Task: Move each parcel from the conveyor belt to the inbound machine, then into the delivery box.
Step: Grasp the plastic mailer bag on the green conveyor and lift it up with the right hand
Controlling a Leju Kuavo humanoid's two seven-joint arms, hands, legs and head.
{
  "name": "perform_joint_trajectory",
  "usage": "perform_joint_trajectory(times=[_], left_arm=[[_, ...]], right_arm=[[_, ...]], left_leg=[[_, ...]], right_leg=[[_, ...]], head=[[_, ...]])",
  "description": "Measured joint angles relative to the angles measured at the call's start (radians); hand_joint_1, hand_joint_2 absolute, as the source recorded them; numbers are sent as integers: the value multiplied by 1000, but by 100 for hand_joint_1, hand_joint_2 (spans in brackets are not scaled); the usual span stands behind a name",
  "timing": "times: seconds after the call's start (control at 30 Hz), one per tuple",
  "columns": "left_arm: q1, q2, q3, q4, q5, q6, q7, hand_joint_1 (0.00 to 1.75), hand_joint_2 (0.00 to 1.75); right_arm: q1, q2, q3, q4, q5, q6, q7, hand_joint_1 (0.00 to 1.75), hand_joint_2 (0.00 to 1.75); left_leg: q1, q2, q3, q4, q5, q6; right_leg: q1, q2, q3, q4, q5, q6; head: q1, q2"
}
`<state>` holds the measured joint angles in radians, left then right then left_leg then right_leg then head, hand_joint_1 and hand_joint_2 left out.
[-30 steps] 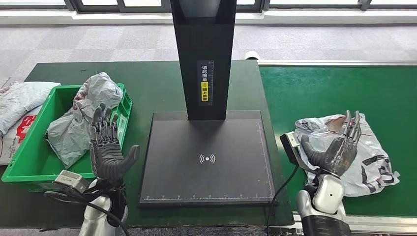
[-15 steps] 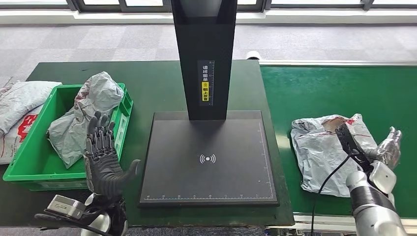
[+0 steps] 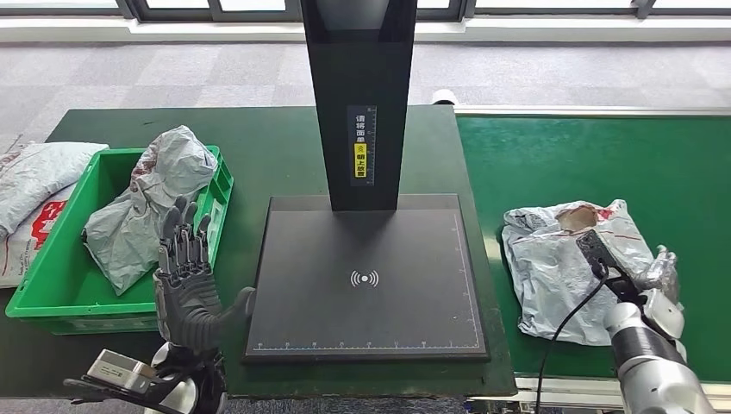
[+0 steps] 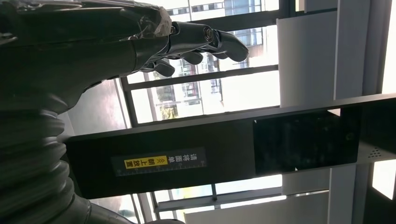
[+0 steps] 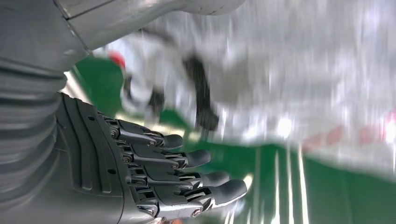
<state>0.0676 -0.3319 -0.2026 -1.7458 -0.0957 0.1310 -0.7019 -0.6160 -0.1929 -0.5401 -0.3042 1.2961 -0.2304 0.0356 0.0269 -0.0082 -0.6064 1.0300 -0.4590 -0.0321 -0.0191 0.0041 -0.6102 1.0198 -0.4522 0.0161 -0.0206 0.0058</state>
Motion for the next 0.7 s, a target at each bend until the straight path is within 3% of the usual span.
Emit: perform_joint_trajectory(times=[0.1, 0.33, 0.7], left_arm=[[-5, 6, -11, 0, -2, 1, 0, 0, 175], [-16, 13, -13, 1, -9, 21, 0, 0, 175], [-17, 19, -13, 1, -14, 27, 0, 0, 175]], right_arm=[[9, 3, -24, 10, -24, 126, -46, 0, 175], [2, 12, -35, 17, -5, 212, -71, 0, 175], [-7, 27, -35, 18, 18, 240, -65, 0, 175]], left_leg=[[0, 0, 0, 0, 0, 0], [0, 0, -1, 0, 0, 0], [0, 0, 0, 0, 0, 0]], right_leg=[[0, 0, 0, 0, 0, 0], [0, 0, 0, 0, 0, 0], [0, 0, 0, 0, 0, 0]], head=[[0, 0], [0, 0], [0, 0]])
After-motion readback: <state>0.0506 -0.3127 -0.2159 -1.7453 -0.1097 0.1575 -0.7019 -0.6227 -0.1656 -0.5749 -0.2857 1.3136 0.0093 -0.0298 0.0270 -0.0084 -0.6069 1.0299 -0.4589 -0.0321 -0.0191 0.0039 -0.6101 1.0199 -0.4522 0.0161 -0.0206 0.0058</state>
